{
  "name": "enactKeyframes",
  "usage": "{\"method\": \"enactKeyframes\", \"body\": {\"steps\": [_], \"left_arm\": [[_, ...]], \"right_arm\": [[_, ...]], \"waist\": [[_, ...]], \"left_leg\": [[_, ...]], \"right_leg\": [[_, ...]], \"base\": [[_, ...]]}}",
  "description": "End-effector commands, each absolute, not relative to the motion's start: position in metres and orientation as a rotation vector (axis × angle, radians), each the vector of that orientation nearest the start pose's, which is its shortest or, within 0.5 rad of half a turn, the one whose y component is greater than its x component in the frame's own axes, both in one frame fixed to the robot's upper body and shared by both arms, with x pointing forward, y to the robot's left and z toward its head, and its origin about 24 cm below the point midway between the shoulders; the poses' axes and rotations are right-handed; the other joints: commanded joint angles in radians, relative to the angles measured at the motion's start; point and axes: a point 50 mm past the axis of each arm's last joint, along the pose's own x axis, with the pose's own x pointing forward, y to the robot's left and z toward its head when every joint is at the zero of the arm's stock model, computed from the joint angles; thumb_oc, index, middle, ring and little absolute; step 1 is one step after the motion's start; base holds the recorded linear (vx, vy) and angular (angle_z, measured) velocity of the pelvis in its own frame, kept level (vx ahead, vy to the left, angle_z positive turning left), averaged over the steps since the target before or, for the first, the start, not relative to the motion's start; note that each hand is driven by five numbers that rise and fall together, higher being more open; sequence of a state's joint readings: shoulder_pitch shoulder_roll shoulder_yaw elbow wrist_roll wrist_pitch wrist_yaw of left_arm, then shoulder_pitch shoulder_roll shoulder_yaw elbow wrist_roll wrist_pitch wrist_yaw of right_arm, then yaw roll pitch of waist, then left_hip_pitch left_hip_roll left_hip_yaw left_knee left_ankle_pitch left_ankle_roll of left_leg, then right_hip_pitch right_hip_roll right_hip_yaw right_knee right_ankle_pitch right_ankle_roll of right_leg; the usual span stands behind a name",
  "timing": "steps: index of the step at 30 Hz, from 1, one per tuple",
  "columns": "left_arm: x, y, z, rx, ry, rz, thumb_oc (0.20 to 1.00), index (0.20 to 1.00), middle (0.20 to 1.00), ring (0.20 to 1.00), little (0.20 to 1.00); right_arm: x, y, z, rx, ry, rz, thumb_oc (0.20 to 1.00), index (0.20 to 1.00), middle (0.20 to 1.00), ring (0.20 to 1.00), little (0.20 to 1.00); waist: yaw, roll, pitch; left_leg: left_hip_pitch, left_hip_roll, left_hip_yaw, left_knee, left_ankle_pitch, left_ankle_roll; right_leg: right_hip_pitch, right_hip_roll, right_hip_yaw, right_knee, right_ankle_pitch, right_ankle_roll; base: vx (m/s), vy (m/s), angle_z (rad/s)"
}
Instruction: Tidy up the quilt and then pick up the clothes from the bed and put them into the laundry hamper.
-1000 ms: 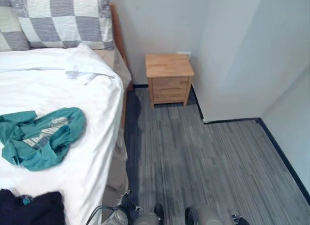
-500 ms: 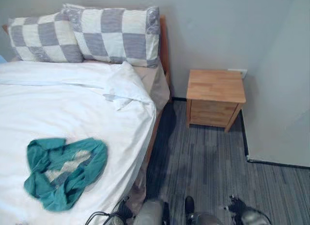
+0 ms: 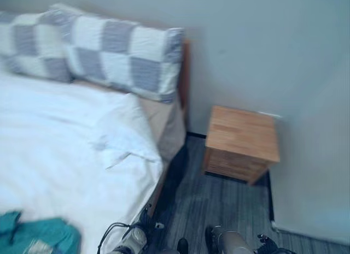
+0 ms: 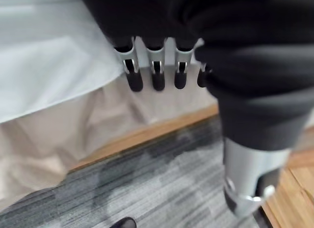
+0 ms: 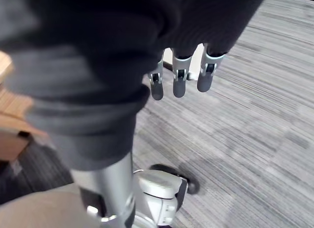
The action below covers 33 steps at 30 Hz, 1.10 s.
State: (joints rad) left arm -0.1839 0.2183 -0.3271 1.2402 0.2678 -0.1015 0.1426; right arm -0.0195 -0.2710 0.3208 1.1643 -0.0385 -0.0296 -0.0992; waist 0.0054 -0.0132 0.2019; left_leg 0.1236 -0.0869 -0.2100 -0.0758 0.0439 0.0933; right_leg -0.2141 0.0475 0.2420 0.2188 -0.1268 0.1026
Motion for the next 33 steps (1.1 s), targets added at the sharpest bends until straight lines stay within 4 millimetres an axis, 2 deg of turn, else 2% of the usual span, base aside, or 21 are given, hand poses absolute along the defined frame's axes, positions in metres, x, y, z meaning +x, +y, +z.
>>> {"method": "enactKeyframes", "body": {"steps": [1, 3, 7, 8, 11, 12, 14, 15, 16, 17, 18, 19, 20, 21, 22, 23, 25, 26, 28, 30, 33], "left_arm": [[0.16, 0.224, -0.14, 0.712, 0.936, -0.133, 1.0, 1.0, 1.0, 1.0, 1.0], [0.154, 0.233, -0.14, 0.734, 0.965, -0.121, 1.0, 1.0, 1.0, 1.0, 1.0], [0.142, 0.243, -0.143, 0.707, 1.011, -0.069, 1.0, 1.0, 1.0, 1.0, 1.0], [0.143, 0.242, -0.143, 0.702, 1.011, -0.081, 1.0, 1.0, 1.0, 1.0, 1.0], [0.151, 0.247, -0.138, 0.755, 0.994, -0.114, 1.0, 1.0, 1.0, 1.0, 1.0], [0.15, 0.252, -0.137, 0.767, 0.989, -0.105, 1.0, 1.0, 1.0, 1.0, 1.0], [0.145, 0.254, -0.138, 0.781, 1.001, -0.128, 1.0, 1.0, 1.0, 1.0, 1.0], [0.139, 0.258, -0.139, 0.797, 1.018, -0.14, 1.0, 1.0, 1.0, 1.0, 1.0], [0.139, 0.257, -0.139, 0.798, 1.019, -0.142, 1.0, 1.0, 1.0, 1.0, 1.0], [0.132, 0.26, -0.14, 0.807, 1.033, -0.16, 1.0, 1.0, 1.0, 1.0, 1.0], [0.132, 0.262, -0.14, 0.825, 1.039, -0.17, 1.0, 1.0, 1.0, 1.0, 1.0], [0.132, 0.261, -0.14, 0.825, 1.039, -0.171, 1.0, 1.0, 1.0, 1.0, 1.0], [0.132, 0.27, -0.137, 0.873, 1.043, -0.177, 1.0, 1.0, 1.0, 1.0, 1.0], [0.135, 0.274, -0.135, 0.879, 1.034, -0.172, 1.0, 1.0, 1.0, 1.0, 1.0], [0.136, 0.274, -0.135, 0.878, 1.033, -0.17, 1.0, 1.0, 1.0, 1.0, 1.0], [0.143, 0.279, -0.13, 0.88, 1.013, -0.161, 1.0, 1.0, 1.0, 1.0, 1.0], [0.15, 0.281, -0.126, 0.9, 0.987, -0.175, 1.0, 1.0, 1.0, 1.0, 1.0], [0.15, 0.281, -0.126, 0.9, 0.987, -0.175, 1.0, 1.0, 1.0, 1.0, 1.0], [0.158, 0.282, -0.121, 0.891, 0.946, -0.153, 1.0, 1.0, 1.0, 1.0, 1.0], [0.161, 0.28, -0.12, 0.878, 0.929, -0.142, 1.0, 1.0, 1.0, 1.0, 1.0], [0.173, 0.259, -0.12, 0.863, 0.846, -0.186, 1.0, 1.0, 1.0, 1.0, 1.0]], "right_arm": [[0.145, -0.235, -0.142, -0.511, 1.011, 0.021, 1.0, 1.0, 1.0, 1.0, 1.0], [0.136, -0.241, -0.144, -0.5, 1.042, -0.011, 1.0, 1.0, 1.0, 1.0, 1.0], [0.145, -0.246, -0.14, -0.48, 1.018, -0.033, 1.0, 1.0, 1.0, 1.0, 1.0], [0.148, -0.267, -0.131, -0.496, 0.999, -0.104, 1.0, 1.0, 1.0, 1.0, 1.0], [0.161, -0.304, -0.109, -0.496, 0.912, -0.27, 1.0, 1.0, 1.0, 1.0, 1.0], [0.164, -0.316, -0.099, -0.504, 0.865, -0.323, 1.0, 1.0, 1.0, 1.0, 1.0], [0.167, -0.354, -0.069, -0.555, 0.763, -0.461, 1.0, 1.0, 1.0, 1.0, 1.0], [0.175, -0.368, -0.048, -0.609, 0.682, -0.499, 1.0, 1.0, 1.0, 1.0, 1.0], [0.175, -0.368, -0.048, -0.61, 0.683, -0.5, 1.0, 1.0, 1.0, 1.0, 1.0], [0.195, -0.382, 0.001, -0.724, 0.472, -0.534, 1.0, 1.0, 1.0, 1.0, 1.0], [0.204, -0.386, 0.019, -0.76, 0.398, -0.556, 1.0, 1.0, 1.0, 1.0, 1.0], [0.203, -0.386, 0.019, -0.76, 0.398, -0.557, 1.0, 1.0, 1.0, 1.0, 1.0], [0.227, -0.389, 0.059, -0.828, 0.238, -0.58, 1.0, 1.0, 1.0, 1.0, 1.0], [0.234, -0.392, 0.076, -0.862, 0.185, -0.593, 1.0, 1.0, 1.0, 1.0, 1.0], [0.235, -0.392, 0.076, -0.862, 0.184, -0.593, 1.0, 1.0, 1.0, 1.0, 1.0], [0.247, -0.396, 0.102, -0.899, 0.108, -0.624, 1.0, 1.0, 1.0, 1.0, 1.0], [0.261, -0.397, 0.13, -0.947, 0.034, -0.629, 1.0, 1.0, 1.0, 1.0, 1.0], [0.261, -0.397, 0.13, -0.947, 0.034, -0.629, 1.0, 1.0, 1.0, 1.0, 1.0], [0.288, -0.385, 0.167, -0.985, -0.075, -0.623, 1.0, 1.0, 1.0, 1.0, 1.0], [0.297, -0.379, 0.178, -0.996, -0.11, -0.611, 1.0, 1.0, 1.0, 1.0, 1.0], [0.329, -0.353, 0.231, -1.041, -0.262, -0.585, 1.0, 1.0, 1.0, 1.0, 1.0]], "waist": [[0.016, -0.023, 0.022], [0.042, -0.058, 0.023], [0.043, -0.073, 0.024], [0.041, -0.072, 0.038], [-0.003, -0.079, 0.054], [-0.017, -0.077, 0.054], [-0.046, -0.041, 0.039], [-0.054, -0.031, 0.035], [-0.054, -0.03, 0.033], [-0.07, -0.025, 0.042], [-0.086, -0.027, 0.063], [-0.084, -0.028, 0.061], [-0.084, -0.021, 0.076], [-0.079, -0.02, 0.081], [-0.077, -0.018, 0.081], [-0.06, -0.02, 0.086], [-0.055, -0.03, 0.085], [-0.056, -0.03, 0.086], [-0.021, -0.033, 0.087], [-0.016, -0.028, 0.09], [0.008, 0.018, 0.133]], "left_leg": [[0.027, 0.067, 0.011, 0.014, -0.103, -0.096], [0.033, 0.079, -0.042, 0.048, -0.143, -0.124], [-0.018, 0.124, -0.12, 0.099, -0.133, -0.162], [-0.108, 0.123, -0.037, 0.147, -0.113, -0.164], [-0.169, 0.165, 0.393, 0.267, -0.156, -0.147], [-0.195, 0.165, 0.47, 0.307, -0.158, -0.148], [-0.161, 0.182, 0.611, 0.225, -0.129, -0.149], [-0.138, 0.173, 0.612, 0.177, -0.122, -0.14], [-0.138, 0.172, 0.611, 0.174, -0.12, -0.14], [-0.108, 0.166, 0.557, 0.087, -0.101, -0.125], [-0.099, 0.17, 0.553, 0.064, -0.092, -0.12], [-0.101, 0.168, 0.555, 0.062, -0.091, -0.12], [-0.094, 0.18, 0.531, 0.023, -0.069, -0.125], [-0.084, 0.177, 0.513, 0.014, -0.073, -0.128], [-0.086, 0.18, 0.515, 0.013, -0.07, -0.129], [-0.085, 0.183, 0.486, 0.001, -0.068, -0.138], [-0.085, 0.177, 0.454, 0.008, -0.078, -0.144], [-0.085, 0.177, 0.453, 0.008, -0.078, -0.143], [-0.11, 0.169, 0.428, 0.032, -0.065, -0.153], [-0.122, 0.174, 0.425, 0.032, -0.053, -0.158], [-0.177, 0.196, 0.395, 0.013, -0.008, -0.178]], "right_leg": [[0.065, -0.04, 0.212, -0.123, 0.126, 0.085], [0.093, -0.102, 0.201, -0.19, 0.149, 0.083], [0.151, -0.116, 0.097, -0.257, 0.162, 0.066], [0.202, -0.153, -0.007, -0.288, 0.147, 0.048], [0.236, -0.198, -0.188, -0.294, 0.128, 0.041], [0.224, -0.2, -0.225, -0.277, 0.12, 0.035], [0.241, -0.184, -0.327, -0.253, 0.086, 0.042], [0.219, -0.18, -0.355, -0.194, 0.082, 0.042], [0.217, -0.181, -0.356, -0.191, 0.08, 0.042], [0.12, -0.19, -0.395, 0.011, 0.082, 0.064], [0.058, -0.189, -0.37, 0.105, 0.121, 0.097], [0.051, -0.192, -0.367, 0.112, 0.119, 0.097], [-0.012, -0.149, -0.256, 0.128, 0.128, 0.125], [-0.003, -0.145, -0.208, 0.078, 0.107, 0.126], [-0.003, -0.141, -0.207, 0.071, 0.115, 0.124], [0.022, -0.163, -0.152, -0.031, 0.107, 0.109], [0.047, -0.196, -0.112, -0.144, 0.121, 0.101], [0.048, -0.196, -0.112, -0.146, 0.121, 0.102], [0.051, -0.205, -0.128, -0.168, 0.147, 0.1], [0.048, -0.201, -0.137, -0.17, 0.149, 0.096], [0.006, -0.18, -0.165, -0.165, 0.143, 0.078]], "base": [[0.23, -0.295, 2.24], [0.25, -0.452, 1.67], [0.12, -0.414, 1.7], [-0.04, -0.222, 1.19], [-0.18, -0.194, 2.28], [-0.17, -0.074, 1.76], [-0.01, -0.031, 1.68], [0.03, 0.008, 1.53], [0.0, 0.049, 1.35], [-0.07, 0.016, 0.98], [-0.07, 0.017, 0.52], [-0.14, -0.033, 0.45], [-0.04, -0.078, 0.68], [-0.05, -0.083, 0.74], [0.02, -0.191, 0.53], [0.02, -0.229, 0.48], [0.04, -0.168, 0.71], [0.05, -0.159, 1.16], [0.04, -0.252, 0.76], [-0.02, -0.157, 0.14], [-0.07, -0.156, 0.39]]}}
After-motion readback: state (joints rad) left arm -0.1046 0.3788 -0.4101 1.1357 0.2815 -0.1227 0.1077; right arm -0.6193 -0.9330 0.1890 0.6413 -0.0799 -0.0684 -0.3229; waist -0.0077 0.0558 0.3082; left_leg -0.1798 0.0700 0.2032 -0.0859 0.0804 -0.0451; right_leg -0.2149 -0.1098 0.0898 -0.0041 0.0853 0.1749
